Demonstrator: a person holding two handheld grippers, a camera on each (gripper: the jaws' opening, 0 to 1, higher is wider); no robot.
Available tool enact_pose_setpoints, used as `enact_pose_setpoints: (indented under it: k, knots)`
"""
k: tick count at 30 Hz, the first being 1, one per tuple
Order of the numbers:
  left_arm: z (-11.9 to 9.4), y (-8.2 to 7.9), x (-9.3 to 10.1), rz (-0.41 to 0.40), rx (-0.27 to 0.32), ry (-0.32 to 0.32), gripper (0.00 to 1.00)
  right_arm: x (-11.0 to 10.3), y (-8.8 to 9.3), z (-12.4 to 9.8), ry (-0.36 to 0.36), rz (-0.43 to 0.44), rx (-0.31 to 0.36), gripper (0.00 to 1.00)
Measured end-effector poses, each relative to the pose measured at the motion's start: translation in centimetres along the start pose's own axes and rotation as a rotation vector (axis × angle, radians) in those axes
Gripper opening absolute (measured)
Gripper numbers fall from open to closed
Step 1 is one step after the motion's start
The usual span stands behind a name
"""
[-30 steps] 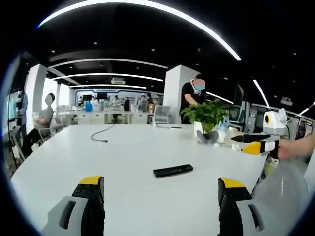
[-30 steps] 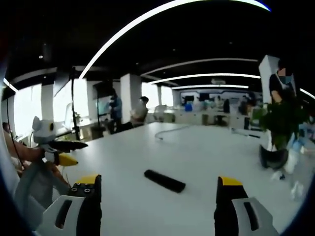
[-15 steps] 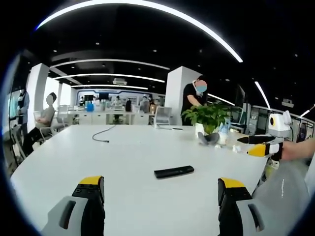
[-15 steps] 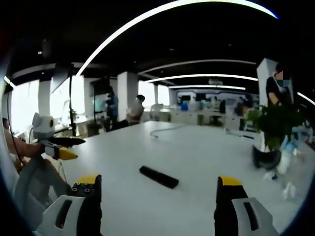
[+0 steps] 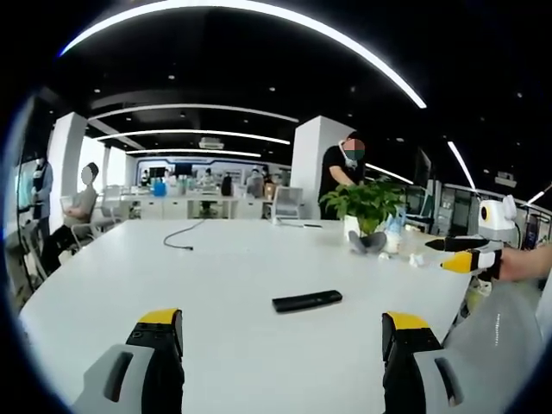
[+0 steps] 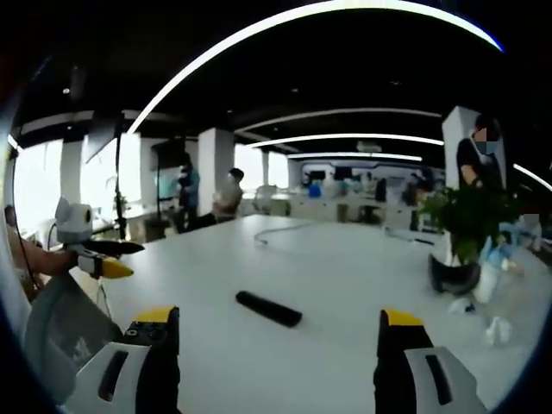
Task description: Press the specified remote control buttons in sequence, fully releasing each button before pressing the next.
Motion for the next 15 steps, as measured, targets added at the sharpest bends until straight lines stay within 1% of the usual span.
enact_pose_setpoints:
  k: [6, 9, 12, 15]
  knots:
    - [0.02, 0.00, -0.03, -0.002, 0.000, -0.003, 1.00, -0.14, 0.03, 0.06, -0.009, -0.016, -0.003, 0.92]
    - [0.05, 0.02, 0.04, 0.000, -0.001, 0.001, 1.00, 0.14, 0.09, 0.00, -0.001, -0.018, 0.001, 0.91]
    - [0.06, 0.04, 0.08, 0.000, -0.002, 0.003, 1.00, 0.47, 0.42, -0.09, 0.008, -0.016, -0.011, 0.90]
    - [0.03, -0.03, 0.14, -0.001, 0.003, 0.009, 1.00, 0.47, 0.71, -0.04, 0.013, -0.038, -0.035, 0.88]
Point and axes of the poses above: the point that each gripper's makers call its tool centre point, and the gripper's own axes: z roughly forward along the fingers, x roughly to its right, y roughly out of its underside, the point moved 4 cm from there along -z, roughly backward along the fingers, and after that the axes turned 5 degrees about -y, right-handed, at the moved point
